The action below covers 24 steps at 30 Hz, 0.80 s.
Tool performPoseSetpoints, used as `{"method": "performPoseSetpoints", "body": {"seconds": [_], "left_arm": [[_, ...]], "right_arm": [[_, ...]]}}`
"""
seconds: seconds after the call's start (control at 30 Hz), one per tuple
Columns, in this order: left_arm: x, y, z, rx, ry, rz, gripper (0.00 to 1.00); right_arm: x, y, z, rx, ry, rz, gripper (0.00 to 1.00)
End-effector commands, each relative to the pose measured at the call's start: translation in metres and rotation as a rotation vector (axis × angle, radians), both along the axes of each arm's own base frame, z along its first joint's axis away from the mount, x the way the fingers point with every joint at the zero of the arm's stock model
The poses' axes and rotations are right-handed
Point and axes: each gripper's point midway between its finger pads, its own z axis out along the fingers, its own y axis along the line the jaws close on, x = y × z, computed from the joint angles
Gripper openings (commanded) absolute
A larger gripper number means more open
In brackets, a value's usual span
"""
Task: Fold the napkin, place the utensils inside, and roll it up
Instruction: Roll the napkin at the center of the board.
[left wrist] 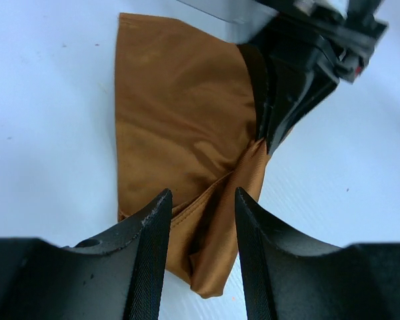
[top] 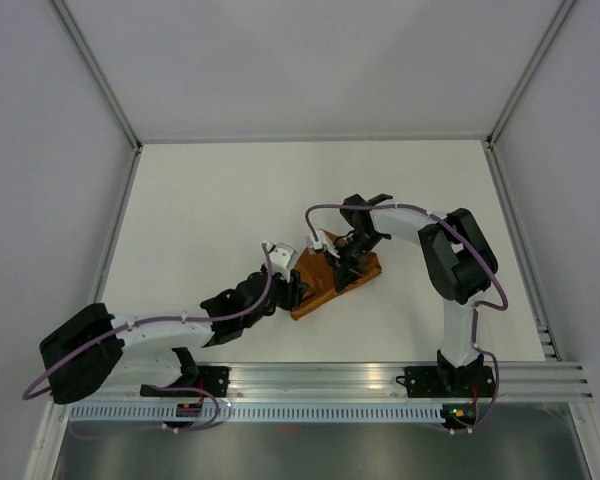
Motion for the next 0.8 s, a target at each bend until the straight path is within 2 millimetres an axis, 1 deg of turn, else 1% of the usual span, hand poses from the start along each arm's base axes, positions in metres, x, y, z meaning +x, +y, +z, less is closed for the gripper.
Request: {"method": "performPoseSetpoints", "body": {"seconds": [0.0,0.03,0.07,0.13,0.17,0.2,0.27,0.3,0.37,0.4,0.43,0.47,0.53,0.57,0.73,0.77], "left_arm": [[0.010,-0.026,0.021,0.113,-0.191,-0.068,0.48],[0.009,-0.032,0.020,0.138,-0.209,-0.090,0.48],[0.006,-0.043,0.016,0.151,-0.213,-0.116,0.49],[0.006,-0.051,0.012,0.181,-0.229,-0.146,0.49],[0.003,-0.061,0.015,0.167,-0.238,-0.178,0.49],[0.003,-0.065,0.006,0.187,-0.228,-0.198,0.49],[0.000,-0.078,0.009,0.172,-0.236,-0.250,0.49],[-0.002,-0.082,0.002,0.183,-0.226,-0.274,0.49],[-0.003,-0.093,0.000,0.187,-0.221,-0.315,0.49],[-0.004,-0.096,-0.008,0.205,-0.210,-0.332,0.49],[-0.004,-0.098,-0.012,0.214,-0.211,-0.347,0.49],[-0.008,-0.104,-0.013,0.206,-0.207,-0.379,0.49],[-0.014,-0.109,-0.020,0.205,-0.186,-0.418,0.49],[-0.016,-0.112,-0.020,0.200,-0.178,-0.435,0.49],[-0.022,-0.114,-0.032,0.215,-0.145,-0.471,0.48],[-0.022,-0.113,-0.037,0.228,-0.136,-0.475,0.49]], "right_arm": [[-0.021,-0.027,-0.028,-0.129,0.099,0.035,0.01],[-0.021,-0.027,-0.028,-0.132,0.101,0.032,0.00],[-0.020,-0.027,-0.029,-0.133,0.102,0.030,0.01],[-0.020,-0.027,-0.029,-0.136,0.106,0.028,0.00],[-0.019,-0.027,-0.029,-0.137,0.105,0.027,0.01],[-0.019,-0.027,-0.029,-0.138,0.106,0.024,0.00],[-0.019,-0.027,-0.030,-0.140,0.108,0.023,0.00],[-0.019,-0.026,-0.029,-0.141,0.109,0.022,0.00],[-0.018,-0.026,-0.030,-0.142,0.111,0.021,0.00],[-0.018,-0.026,-0.030,-0.145,0.113,0.020,0.01],[-0.018,-0.026,-0.031,-0.145,0.113,0.018,0.00],[-0.018,-0.026,-0.031,-0.147,0.115,0.017,0.00],[-0.017,-0.026,-0.031,-0.149,0.114,0.012,0.00],[-0.017,-0.026,-0.031,-0.148,0.113,0.009,0.01],[-0.016,-0.025,-0.032,-0.152,0.115,0.005,0.00],[-0.016,-0.025,-0.031,-0.151,0.116,0.003,0.00]]}}
